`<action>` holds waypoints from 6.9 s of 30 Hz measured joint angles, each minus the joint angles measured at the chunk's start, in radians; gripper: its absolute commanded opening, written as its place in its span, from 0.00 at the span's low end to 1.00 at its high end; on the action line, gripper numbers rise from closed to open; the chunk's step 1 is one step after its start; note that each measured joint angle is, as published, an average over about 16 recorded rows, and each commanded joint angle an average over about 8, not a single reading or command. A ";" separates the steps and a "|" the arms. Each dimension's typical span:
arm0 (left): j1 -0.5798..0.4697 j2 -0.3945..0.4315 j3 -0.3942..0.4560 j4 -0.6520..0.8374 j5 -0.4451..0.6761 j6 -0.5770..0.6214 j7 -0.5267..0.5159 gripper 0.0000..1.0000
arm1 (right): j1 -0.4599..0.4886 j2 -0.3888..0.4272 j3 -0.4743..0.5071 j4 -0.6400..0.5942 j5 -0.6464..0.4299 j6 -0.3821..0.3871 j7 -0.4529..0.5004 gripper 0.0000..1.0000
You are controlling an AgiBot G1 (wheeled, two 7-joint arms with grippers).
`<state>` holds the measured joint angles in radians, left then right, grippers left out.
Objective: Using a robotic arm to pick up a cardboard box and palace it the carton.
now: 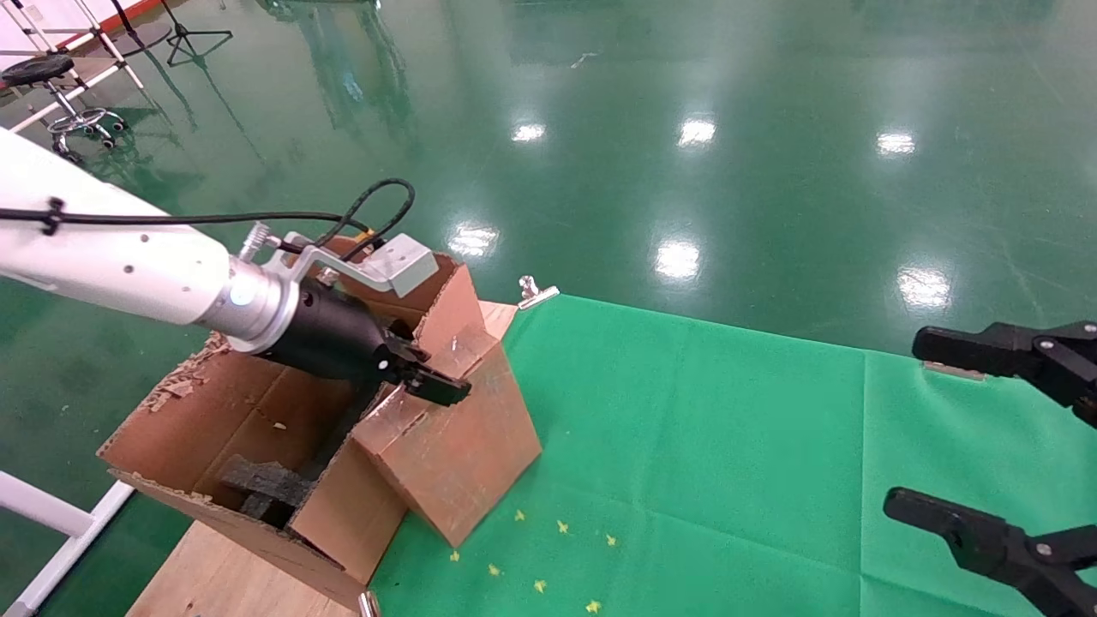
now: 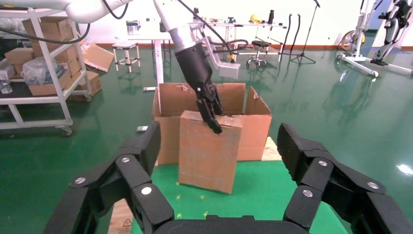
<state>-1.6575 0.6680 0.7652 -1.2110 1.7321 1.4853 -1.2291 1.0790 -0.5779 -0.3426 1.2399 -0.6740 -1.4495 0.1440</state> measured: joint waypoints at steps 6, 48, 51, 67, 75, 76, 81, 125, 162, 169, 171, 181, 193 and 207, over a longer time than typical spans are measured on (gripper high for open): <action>-0.096 -0.032 -0.045 0.037 -0.040 0.027 0.075 0.00 | 0.000 0.000 0.000 0.000 0.000 0.000 0.000 1.00; -0.267 -0.035 -0.008 1.040 0.216 -0.297 0.830 0.00 | 0.000 0.000 0.000 0.000 0.000 0.000 0.000 1.00; -0.256 -0.013 -0.007 1.083 0.219 -0.336 0.830 0.00 | 0.000 0.000 0.000 0.000 0.000 0.000 0.000 1.00; -0.178 0.104 0.001 1.209 0.234 -0.568 0.725 0.00 | 0.000 0.000 0.000 0.000 0.000 0.000 0.000 1.00; -0.119 0.130 -0.006 1.219 0.223 -0.645 0.709 0.00 | 0.000 0.000 0.000 0.000 0.000 0.000 0.000 1.00; -0.114 0.132 -0.008 1.219 0.221 -0.649 0.710 0.09 | 0.000 0.000 0.000 0.000 0.000 0.000 0.000 1.00; -0.096 0.138 -0.013 1.219 0.213 -0.649 0.714 0.71 | 0.000 0.000 0.000 0.000 0.000 0.000 0.000 1.00; -0.197 0.031 -0.125 0.955 0.037 -0.388 0.829 1.00 | 0.000 0.000 0.000 -0.001 0.001 0.001 0.000 1.00; 0.175 -0.014 -0.299 0.457 -0.462 -0.192 0.929 1.00 | 0.000 0.000 0.000 -0.001 0.001 0.001 0.000 1.00; 0.262 -0.023 -0.338 0.344 -0.577 -0.149 0.953 1.00 | 0.000 0.000 0.000 -0.001 0.001 0.001 0.000 1.00; 0.287 -0.026 -0.350 0.311 -0.610 -0.136 0.960 1.00 | 0.000 0.000 0.000 -0.001 0.001 0.001 0.000 1.00; 0.412 -0.039 -0.407 0.148 -0.776 -0.074 0.995 1.00 | 0.000 0.000 0.000 -0.001 0.001 0.001 0.000 1.00; 0.552 -0.053 -0.471 -0.033 -0.960 -0.005 1.032 1.00 | 0.000 0.001 0.000 -0.001 0.001 0.001 0.000 1.00; 0.598 -0.059 -0.493 -0.092 -1.022 0.018 1.044 1.00 | -0.001 0.001 0.000 -0.001 0.001 0.001 0.000 1.00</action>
<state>-1.0597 0.6095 0.2723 -1.3025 0.7097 1.5034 -0.1851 1.0784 -0.5773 -0.3428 1.2388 -0.6730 -1.4483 0.1436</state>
